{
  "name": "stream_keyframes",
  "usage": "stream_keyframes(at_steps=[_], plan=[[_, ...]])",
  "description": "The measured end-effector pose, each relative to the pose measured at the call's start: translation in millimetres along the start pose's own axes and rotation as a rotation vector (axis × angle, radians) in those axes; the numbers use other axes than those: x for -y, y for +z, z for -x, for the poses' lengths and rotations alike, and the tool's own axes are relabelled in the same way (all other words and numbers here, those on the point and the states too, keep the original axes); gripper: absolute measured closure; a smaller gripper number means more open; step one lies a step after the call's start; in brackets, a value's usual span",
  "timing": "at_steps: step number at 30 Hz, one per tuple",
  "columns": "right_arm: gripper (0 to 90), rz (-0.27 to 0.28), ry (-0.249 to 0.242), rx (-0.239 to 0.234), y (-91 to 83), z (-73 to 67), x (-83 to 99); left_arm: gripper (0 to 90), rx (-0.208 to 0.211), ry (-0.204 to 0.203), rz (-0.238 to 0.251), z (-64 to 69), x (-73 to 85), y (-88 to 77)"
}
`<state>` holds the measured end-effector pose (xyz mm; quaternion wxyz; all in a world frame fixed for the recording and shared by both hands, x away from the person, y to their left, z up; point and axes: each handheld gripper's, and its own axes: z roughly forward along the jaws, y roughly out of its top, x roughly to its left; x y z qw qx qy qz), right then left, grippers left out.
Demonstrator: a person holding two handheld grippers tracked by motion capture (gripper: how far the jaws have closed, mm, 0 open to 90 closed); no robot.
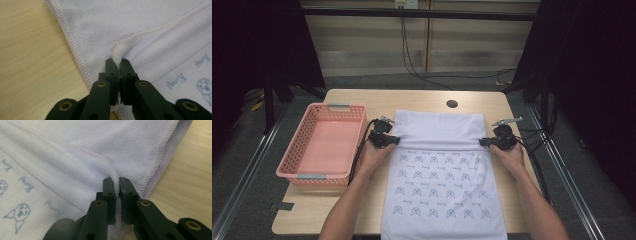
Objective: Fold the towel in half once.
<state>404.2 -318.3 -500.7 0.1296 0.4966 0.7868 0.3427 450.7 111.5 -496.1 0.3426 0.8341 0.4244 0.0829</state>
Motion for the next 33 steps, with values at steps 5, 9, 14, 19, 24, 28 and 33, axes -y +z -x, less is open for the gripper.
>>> stream_keyframes(at_steps=[5, 9, 14, 19, 24, 28, 33], plan=[[84.8, -0.012, 0.004, 0.045, 10.5, 2.4, -13.9, 86.9, -0.002, -0.035, 0.022, -9.8, -7.2, 7.0], [84.8, -0.021, -0.024, 0.065, 16.6, 1.4, -21.8, 86.9, -0.02, -0.02, 0.015, -13.9, -10.7, 8.5], [84.8, -0.007, -0.003, 0.074, 21.9, 4.7, -26.3, 87.0, -0.06, -0.016, 0.026, -12.6, -15.8, 13.7], [84.7, 0.021, 0.037, 0.033, 18.1, 9.4, -25.3, 86.9, -0.018, -0.052, 0.053, -19.0, -16.7, 10.4], [84.7, 0.179, 0.1, -0.079, -14.7, 17.5, -44.0, 87.0, 0.052, -0.082, 0.188, -16.1, -25.0, -19.2], [84.7, 0.238, 0.076, -0.123, -42.1, 15.4, -55.0, 87.0, 0.094, -0.036, 0.223, -10.2, -32.5, -49.1], [84.7, 0.265, 0.037, -0.142, -72.6, 7.1, -49.5, 87.0, 0.124, 0.046, 0.27, 12.4, -25.0, -82.9]])
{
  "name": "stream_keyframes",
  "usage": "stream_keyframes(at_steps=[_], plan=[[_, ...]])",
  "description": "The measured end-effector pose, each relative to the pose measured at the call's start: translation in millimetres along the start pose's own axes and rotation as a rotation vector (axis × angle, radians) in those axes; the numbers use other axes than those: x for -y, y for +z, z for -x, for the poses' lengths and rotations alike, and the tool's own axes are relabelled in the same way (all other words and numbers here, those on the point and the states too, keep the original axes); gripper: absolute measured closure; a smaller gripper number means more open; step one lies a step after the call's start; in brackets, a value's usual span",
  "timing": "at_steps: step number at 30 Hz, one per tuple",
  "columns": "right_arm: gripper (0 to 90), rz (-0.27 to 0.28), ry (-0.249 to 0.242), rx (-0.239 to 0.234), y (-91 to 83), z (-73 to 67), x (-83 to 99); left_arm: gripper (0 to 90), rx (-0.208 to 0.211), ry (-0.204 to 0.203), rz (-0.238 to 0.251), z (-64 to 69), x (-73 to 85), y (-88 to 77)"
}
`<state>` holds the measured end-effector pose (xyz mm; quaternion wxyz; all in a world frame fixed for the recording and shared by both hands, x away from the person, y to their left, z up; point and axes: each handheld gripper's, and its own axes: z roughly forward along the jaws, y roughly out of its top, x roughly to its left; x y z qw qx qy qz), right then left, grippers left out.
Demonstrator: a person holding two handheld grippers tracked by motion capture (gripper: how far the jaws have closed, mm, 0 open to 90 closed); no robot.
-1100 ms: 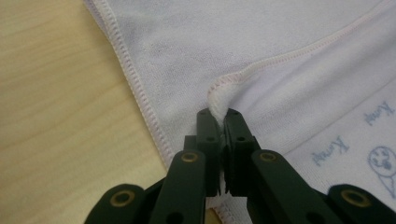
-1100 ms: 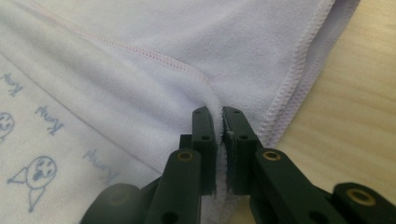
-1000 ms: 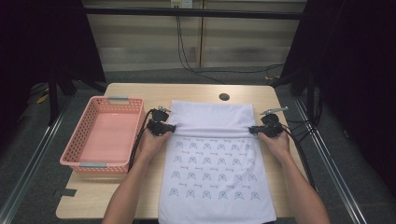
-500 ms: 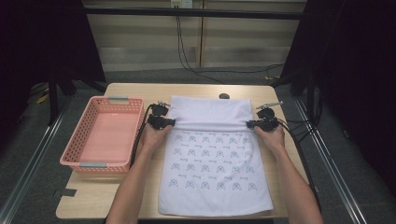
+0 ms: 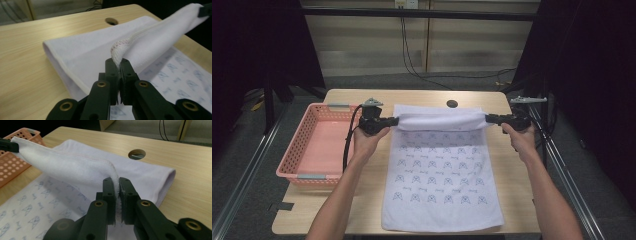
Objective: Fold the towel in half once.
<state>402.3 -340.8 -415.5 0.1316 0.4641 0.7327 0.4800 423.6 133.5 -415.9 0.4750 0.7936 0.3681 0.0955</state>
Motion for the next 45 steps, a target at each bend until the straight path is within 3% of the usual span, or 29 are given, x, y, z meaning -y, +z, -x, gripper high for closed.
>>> stream_keyframes(at_steps=[7, 8, 9, 11, 14, 15, 18, 20, 24, 29, 31, 32, 36, 39, 45], plan=[[84.7, 0.01, -0.075, -0.048, -42.8, -27.6, 1.4, 87.0, 0.06, 0.018, 0.061, 19.7, -1.2, -38.8], [84.7, 0.023, -0.078, -0.055, -48.5, -31.4, 2.5, 87.0, 0.062, 0.027, 0.064, 23.9, -2.5, -44.5], [84.7, 0.035, -0.077, -0.072, -54.4, -34.4, 3.7, 87.1, 0.034, 0.042, 0.081, 29.8, -4.8, -53.3], [84.7, 0.05, -0.085, -0.082, -65.2, -41.7, 4.5, 87.2, 0.045, 0.047, 0.101, 35.4, -10.3, -64.6], [84.7, 0.08, -0.092, -0.094, -80.7, -51.8, 1.4, 87.2, 0.039, 0.093, 0.135, 48.5, -18.8, -83.7], [84.7, 0.091, -0.096, -0.106, -86.5, -55.4, 0.2, 87.2, 0.031, 0.104, 0.142, 52.8, -19.5, -90.0], [84.7, 0.131, -0.099, -0.149, -103.2, -67.1, 3.0, 87.2, 0.058, 0.113, 0.143, 61.8, -11.5, -105.0], [84.7, 0.127, -0.107, -0.156, -109.2, -75.2, 12.2, 87.1, 0.062, 0.121, 0.117, 67.1, 5.3, -107.5], [84.7, 0.054, -0.115, -0.171, -106.8, -84.9, 44.8, 87.1, 0.092, 0.114, 0.051, 72.3, 47.3, -98.4], [84.2, -0.035, -0.095, -0.18, -96.4, -87.8, 95.9, 86.9, 0.133, 0.058, -0.031, 72.0, 96.8, -83.2], [83.5, -0.068, -0.075, -0.212, -94.0, -87.5, 112.6, 86.7, 0.134, 0.055, -0.086, 74.8, 112.0, -76.3], [83.1, -0.091, -0.066, -0.239, -92.5, -86.8, 119.7, 86.4, 0.14, 0.054, -0.107, 75.3, 118.0, -73.6], [82.1, -0.163, -0.077, -0.243, -89.5, -89.0, 140.1, 85.9, 0.166, 0.056, -0.172, 81.6, 133.8, -70.7], [78.8, -0.207, -0.102, -0.264, -91.3, -94.1, 147.7, 86.1, 0.177, 0.024, -0.194, 84.7, 144.9, -72.5], [77.6, -0.266, -0.154, -0.252, -102.2, -105.5, 158.7, 83.7, 0.208, 0.09, -0.242, 93.6, 155.1, -80.8]])
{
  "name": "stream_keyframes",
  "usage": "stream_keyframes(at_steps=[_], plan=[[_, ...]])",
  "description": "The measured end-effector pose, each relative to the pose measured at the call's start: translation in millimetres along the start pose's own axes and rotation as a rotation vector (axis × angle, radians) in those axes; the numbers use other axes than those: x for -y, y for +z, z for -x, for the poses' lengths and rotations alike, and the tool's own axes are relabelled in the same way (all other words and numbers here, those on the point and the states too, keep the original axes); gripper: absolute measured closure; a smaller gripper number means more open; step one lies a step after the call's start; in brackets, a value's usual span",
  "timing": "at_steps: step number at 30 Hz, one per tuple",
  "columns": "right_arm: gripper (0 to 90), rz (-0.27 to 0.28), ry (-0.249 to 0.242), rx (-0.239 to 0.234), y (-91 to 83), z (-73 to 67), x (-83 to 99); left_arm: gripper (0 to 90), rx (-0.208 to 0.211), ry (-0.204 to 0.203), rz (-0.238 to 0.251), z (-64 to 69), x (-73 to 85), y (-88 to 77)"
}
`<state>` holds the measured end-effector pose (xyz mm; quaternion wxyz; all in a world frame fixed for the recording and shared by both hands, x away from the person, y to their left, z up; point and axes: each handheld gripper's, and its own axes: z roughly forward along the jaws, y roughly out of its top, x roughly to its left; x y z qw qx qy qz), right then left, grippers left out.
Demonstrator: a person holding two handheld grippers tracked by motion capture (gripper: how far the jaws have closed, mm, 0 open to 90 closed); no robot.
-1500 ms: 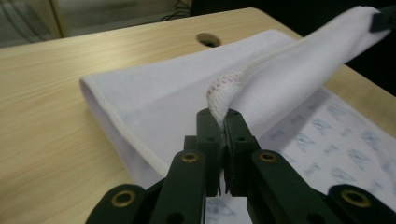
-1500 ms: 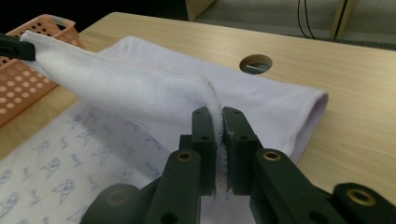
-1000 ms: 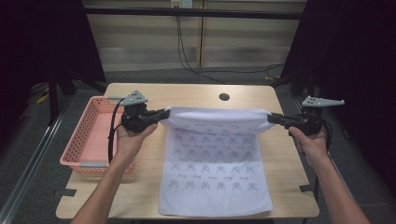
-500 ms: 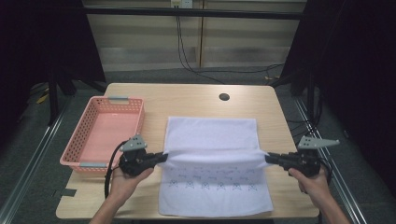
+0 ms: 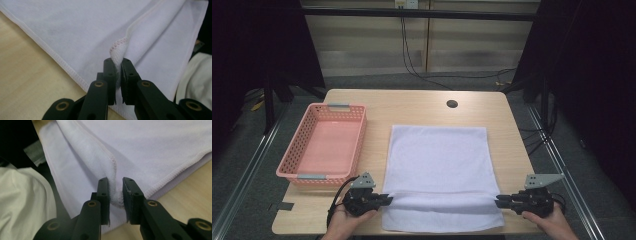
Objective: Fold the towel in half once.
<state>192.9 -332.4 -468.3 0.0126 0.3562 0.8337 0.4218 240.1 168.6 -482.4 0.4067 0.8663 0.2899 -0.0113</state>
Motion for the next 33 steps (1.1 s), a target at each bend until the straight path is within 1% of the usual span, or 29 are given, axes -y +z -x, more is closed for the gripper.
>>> stream_keyframes(at_steps=[2, 3, 4, 6, 7, 8, 9, 10, 12, 13, 14, 15, 16, 17, 18, 19, 20, 21, 22, 23, 24, 25, 26, 27, 28, 29, 30, 31, 33], plan=[[77.4, -0.023, -0.015, -0.002, 0.2, -5.6, 4.3, 83.8, 0.019, 0.022, 0.002, 3.6, 1.4, -3.1], [76.3, -0.045, -0.025, 0.01, 0.7, -7.7, 5.9, 84.3, 0.029, 0.025, 0.003, 4.8, 1.9, -4.3], [76.4, -0.063, -0.031, 0.011, 0.2, -10.2, 7.3, 84.4, 0.051, 0.028, -0.004, 4.9, 2.2, -4.9], [75.2, -0.09, -0.062, -0.045, -1.2, -14.2, 9.5, 83.8, 0.05, 0.065, -0.014, 7.6, 1.9, -6.8], [72.4, -0.098, -0.067, -0.036, -2.4, -16.3, 9.5, 80.4, 0.062, 0.078, -0.024, 8.3, 1.6, -8.3], [71.8, -0.098, -0.061, -0.045, -4.1, -18.5, 10.1, 76.4, 0.078, 0.083, -0.037, 8.2, 1.5, -9.8], [72.6, -0.1, -0.067, -0.055, -5.2, -19.4, 10.7, 76.4, 0.082, 0.098, -0.045, 9.9, 2.4, -12.4], [72.5, -0.093, -0.071, -0.058, -6.0, -20.7, 11.8, 76.4, 0.081, 0.109, -0.041, 11.0, 4.2, -14.8], [71.2, -0.08, -0.054, -0.049, -7.3, -20.6, 13.3, 70.3, 0.11, 0.102, -0.034, 11.3, 7.2, -18.5], [71.0, -0.066, -0.055, -0.053, -8.3, -20.0, 13.4, 70.3, 0.122, 0.111, -0.036, 11.4, 7.4, -22.1], [70.9, -0.046, -0.047, -0.044, -9.9, -19.1, 12.9, 69.8, 0.141, 0.11, -0.013, 11.3, 7.7, -25.4], [70.7, -0.022, -0.028, -0.033, -11.7, -17.8, 11.7, 68.1, 0.148, 0.111, 0.015, 11.2, 7.3, -29.1], [70.0, 0.01, -0.023, -0.028, -14.2, -16.5, 10.6, 65.3, 0.163, 0.095, 0.054, 9.2, 6.2, -33.1], [69.5, 0.053, -0.005, -0.016, -17.5, -15.2, 8.6, 62.2, 0.153, 0.082, 0.075, 7.6, 5.1, -34.5], [69.5, 0.066, 0.001, -0.001, -19.0, -14.4, 7.1, 60.6, 0.115, 0.058, 0.091, 5.2, 3.1, -35.0], [69.5, 0.07, -0.003, 0.028, -19.6, -13.9, 4.6, 59.9, 0.084, 0.037, 0.093, 1.4, 0.1, -33.6], [69.0, 0.076, -0.002, 0.047, -19.6, -12.8, 2.1, 59.9, 0.057, 0.015, 0.097, -2.3, -3.3, -30.6], [66.8, 0.093, 0.01, 0.061, -18.3, -10.6, -0.6, 59.8, 0.035, -0.003, 0.094, -6.0, -7.2, -26.5], [66.1, 0.095, 0.019, 0.075, -16.5, -8.4, -3.7, 59.1, 0.014, -0.015, 0.089, -8.9, -11.8, -21.5], [65.3, 0.099, 0.015, 0.09, -14.0, -6.1, -6.8, 58.0, 0.001, -0.022, 0.084, -11.4, -16.8, -16.5], [63.7, 0.107, 0.015, 0.094, -11.4, -3.4, -9.7, 57.6, -0.008, -0.019, 0.074, -13.8, -21.9, -11.3], [62.6, 0.102, 0.019, 0.094, -8.2, -0.5, -12.8, 56.6, -0.025, -0.019, 0.057, -16.6, -27.1, -6.5], [62.1, 0.093, 0.016, 0.106, -4.6, 2.4, -15.9, 55.2, -0.038, -0.031, 0.049, -20.1, -31.7, -1.5], [61.9, 0.087, 0.013, 0.116, -0.6, 5.3, -18.8, 55.0, -0.044, -0.046, 0.052, -24.5, -35.7, 3.3], [61.2, 0.078, 0.011, 0.115, 3.8, 8.6, -21.7, 55.1, -0.037, -0.055, 0.055, -29.7, -39.5, 8.1], [61.1, 0.072, 0.012, 0.124, 8.4, 11.8, -24.7, 55.9, -0.042, -0.059, 0.05, -33.8, -43.5, 13.6], [60.1, 0.065, 0.012, 0.136, 13.3, 15.2, -27.7, 56.2, -0.051, -0.056, 0.04, -37.6, -47.5, 19.2], [59.7, 0.053, 0.008, 0.141, 18.5, 18.8, -30.9, 55.9, -0.048, -0.06, 0.034, -40.7, -51.2, 25.1], [57.3, 0.03, 0.004, 0.168, 28.9, 27.0, -37.7, 54.8, -0.073, -0.034, -0.001, -46.7, -58.8, 35.9]])
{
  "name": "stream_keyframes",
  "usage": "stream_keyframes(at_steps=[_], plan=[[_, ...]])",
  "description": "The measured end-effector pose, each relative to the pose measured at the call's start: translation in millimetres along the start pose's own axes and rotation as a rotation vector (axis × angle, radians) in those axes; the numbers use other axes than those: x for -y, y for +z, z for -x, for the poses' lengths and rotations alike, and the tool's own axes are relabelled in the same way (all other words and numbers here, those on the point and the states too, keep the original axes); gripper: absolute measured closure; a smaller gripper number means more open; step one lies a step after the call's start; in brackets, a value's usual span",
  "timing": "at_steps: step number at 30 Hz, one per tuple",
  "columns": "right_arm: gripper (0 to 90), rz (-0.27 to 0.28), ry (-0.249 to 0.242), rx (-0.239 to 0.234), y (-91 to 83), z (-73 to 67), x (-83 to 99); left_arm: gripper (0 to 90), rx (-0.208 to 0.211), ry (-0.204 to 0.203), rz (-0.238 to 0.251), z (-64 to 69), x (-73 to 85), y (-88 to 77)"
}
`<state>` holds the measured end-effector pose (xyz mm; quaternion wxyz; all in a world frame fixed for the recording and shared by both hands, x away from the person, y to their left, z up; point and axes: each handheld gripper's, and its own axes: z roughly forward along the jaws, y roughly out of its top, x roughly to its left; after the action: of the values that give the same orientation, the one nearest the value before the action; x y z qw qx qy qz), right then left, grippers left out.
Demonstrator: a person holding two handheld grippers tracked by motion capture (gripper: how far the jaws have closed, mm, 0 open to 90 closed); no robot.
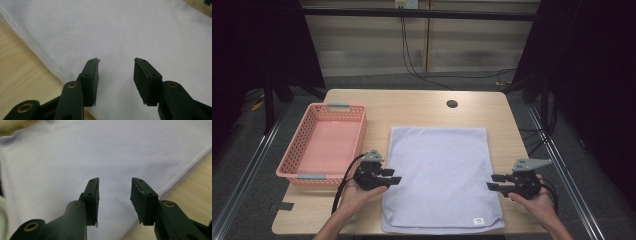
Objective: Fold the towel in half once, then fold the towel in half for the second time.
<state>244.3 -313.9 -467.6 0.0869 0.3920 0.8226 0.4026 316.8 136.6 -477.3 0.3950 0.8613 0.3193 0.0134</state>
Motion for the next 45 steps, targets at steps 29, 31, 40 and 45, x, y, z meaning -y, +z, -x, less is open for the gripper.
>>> stream_keyframes(at_steps=[29, 31, 40, 45], plan=[[81.4, -0.123, -0.047, 0.11, 30.0, 9.9, 6.3, 83.5, -0.005, 0.071, -0.039, 16.9, 9.9, 23.2], [81.5, -0.117, -0.03, 0.095, 24.2, 7.8, 12.4, 82.9, 0.022, 0.087, -0.05, 21.7, 13.3, 20.7], [81.2, -0.14, -0.013, 0.048, 0.4, -9.7, 34.5, 76.0, 0.025, 0.144, -0.102, 52.8, 26.1, 9.5], [78.4, -0.176, -0.041, 0.016, -6.9, -25.2, 39.9, 67.8, 0.069, 0.132, -0.099, 54.3, 33.7, 0.0]])
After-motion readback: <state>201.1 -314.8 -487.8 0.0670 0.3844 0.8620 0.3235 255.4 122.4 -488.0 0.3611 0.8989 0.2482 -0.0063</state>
